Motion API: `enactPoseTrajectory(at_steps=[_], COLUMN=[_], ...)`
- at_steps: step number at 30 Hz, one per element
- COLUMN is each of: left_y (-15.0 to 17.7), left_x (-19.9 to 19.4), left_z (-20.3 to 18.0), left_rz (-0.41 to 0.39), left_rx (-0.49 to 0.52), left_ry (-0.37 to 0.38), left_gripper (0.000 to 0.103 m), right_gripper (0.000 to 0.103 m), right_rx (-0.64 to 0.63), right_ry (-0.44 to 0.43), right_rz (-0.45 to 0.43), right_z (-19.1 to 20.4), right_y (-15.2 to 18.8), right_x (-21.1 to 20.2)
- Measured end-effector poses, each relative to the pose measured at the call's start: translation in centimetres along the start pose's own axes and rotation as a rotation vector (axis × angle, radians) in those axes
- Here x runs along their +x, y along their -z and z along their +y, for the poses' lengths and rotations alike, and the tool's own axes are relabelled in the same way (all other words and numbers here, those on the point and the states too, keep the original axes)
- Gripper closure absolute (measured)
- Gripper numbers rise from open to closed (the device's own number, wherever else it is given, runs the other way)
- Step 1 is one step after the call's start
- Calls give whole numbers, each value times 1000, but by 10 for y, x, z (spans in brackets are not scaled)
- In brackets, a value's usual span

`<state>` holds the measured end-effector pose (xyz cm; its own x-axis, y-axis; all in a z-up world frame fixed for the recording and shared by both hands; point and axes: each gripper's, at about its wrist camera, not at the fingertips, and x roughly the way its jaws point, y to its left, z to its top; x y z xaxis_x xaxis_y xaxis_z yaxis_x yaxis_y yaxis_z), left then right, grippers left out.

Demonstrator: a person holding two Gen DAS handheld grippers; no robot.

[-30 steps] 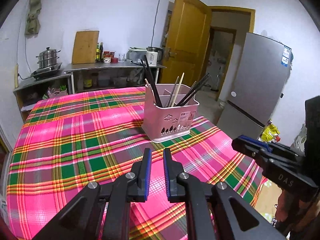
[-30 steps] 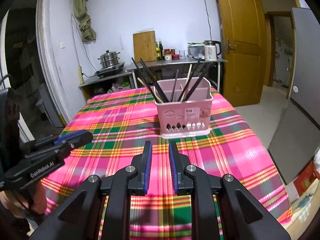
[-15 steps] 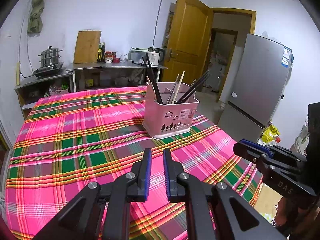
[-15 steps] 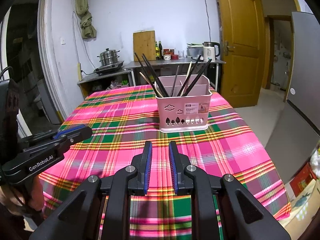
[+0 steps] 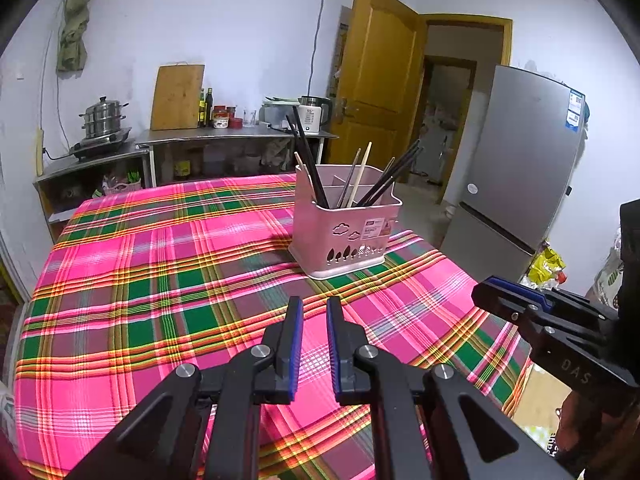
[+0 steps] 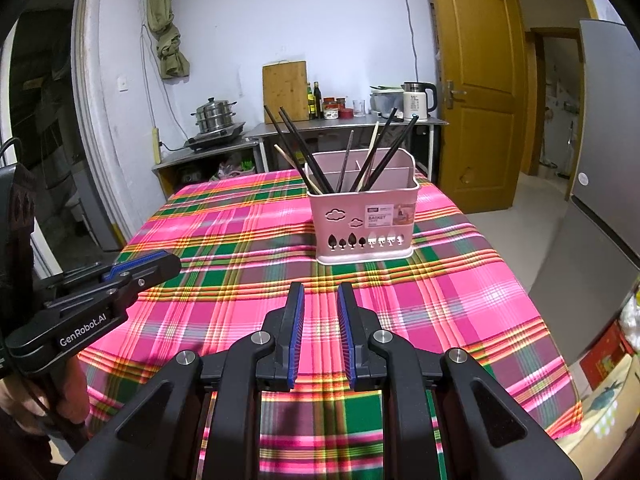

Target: Organize utensils

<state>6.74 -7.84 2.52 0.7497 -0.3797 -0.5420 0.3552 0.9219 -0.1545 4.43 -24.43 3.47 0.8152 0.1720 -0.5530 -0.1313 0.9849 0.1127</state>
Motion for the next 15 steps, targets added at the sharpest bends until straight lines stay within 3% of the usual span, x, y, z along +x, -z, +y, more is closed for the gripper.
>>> enactPoseTrajectory(at_steps=[15], left_y=[-1], left_x=[-1], left_z=[-1], left_rz=[-2], left_rx=[5], left_ry=[-5], left_gripper=[92], right_gripper=[86], right_rx=[1], right_ry=[2], right_rz=[1], right_z=[1], right_y=[0], right_x=[0])
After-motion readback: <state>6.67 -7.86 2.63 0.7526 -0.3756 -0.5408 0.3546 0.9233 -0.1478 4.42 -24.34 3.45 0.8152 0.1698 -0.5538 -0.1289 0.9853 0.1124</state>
